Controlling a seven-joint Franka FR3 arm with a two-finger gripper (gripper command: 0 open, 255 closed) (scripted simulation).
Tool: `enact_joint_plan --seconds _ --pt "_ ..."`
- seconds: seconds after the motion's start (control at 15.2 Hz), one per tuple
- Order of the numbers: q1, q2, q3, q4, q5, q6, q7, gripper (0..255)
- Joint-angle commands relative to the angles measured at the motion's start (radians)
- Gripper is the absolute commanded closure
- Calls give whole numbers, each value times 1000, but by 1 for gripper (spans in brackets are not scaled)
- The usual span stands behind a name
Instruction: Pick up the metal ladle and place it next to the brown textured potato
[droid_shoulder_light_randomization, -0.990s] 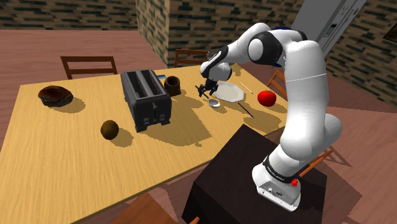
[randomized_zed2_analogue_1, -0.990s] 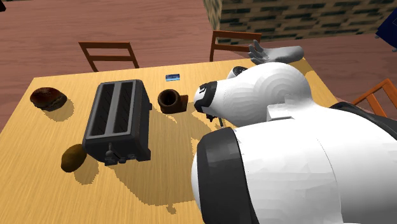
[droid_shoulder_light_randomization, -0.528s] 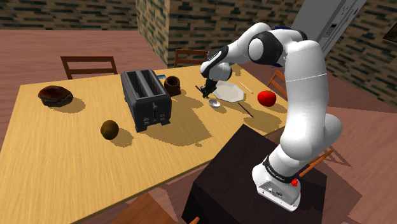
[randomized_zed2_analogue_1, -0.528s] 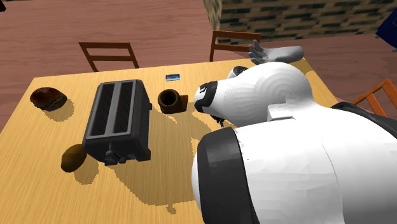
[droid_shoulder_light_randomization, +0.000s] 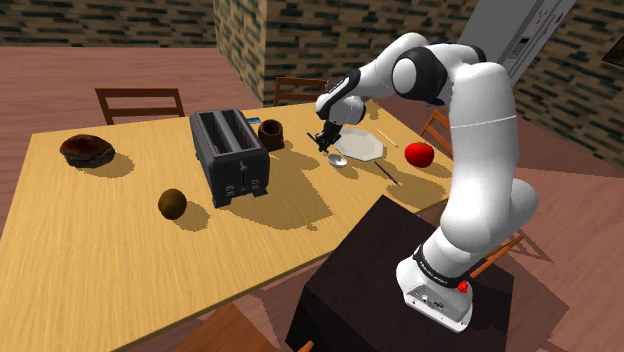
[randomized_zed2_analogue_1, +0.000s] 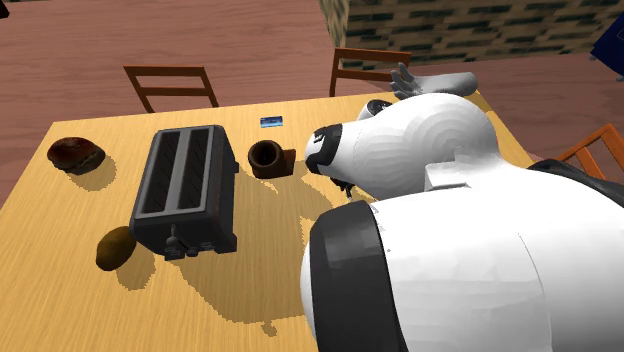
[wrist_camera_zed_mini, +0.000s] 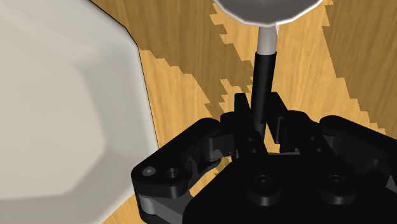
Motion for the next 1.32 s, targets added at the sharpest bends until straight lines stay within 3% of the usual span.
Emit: enact_joint_plan --seconds 0.0,1.25 --pt "5 -20 -6 -7 -6 -13 6 255" --pt "43 -206 -62 -25 -77 -179 71 255"
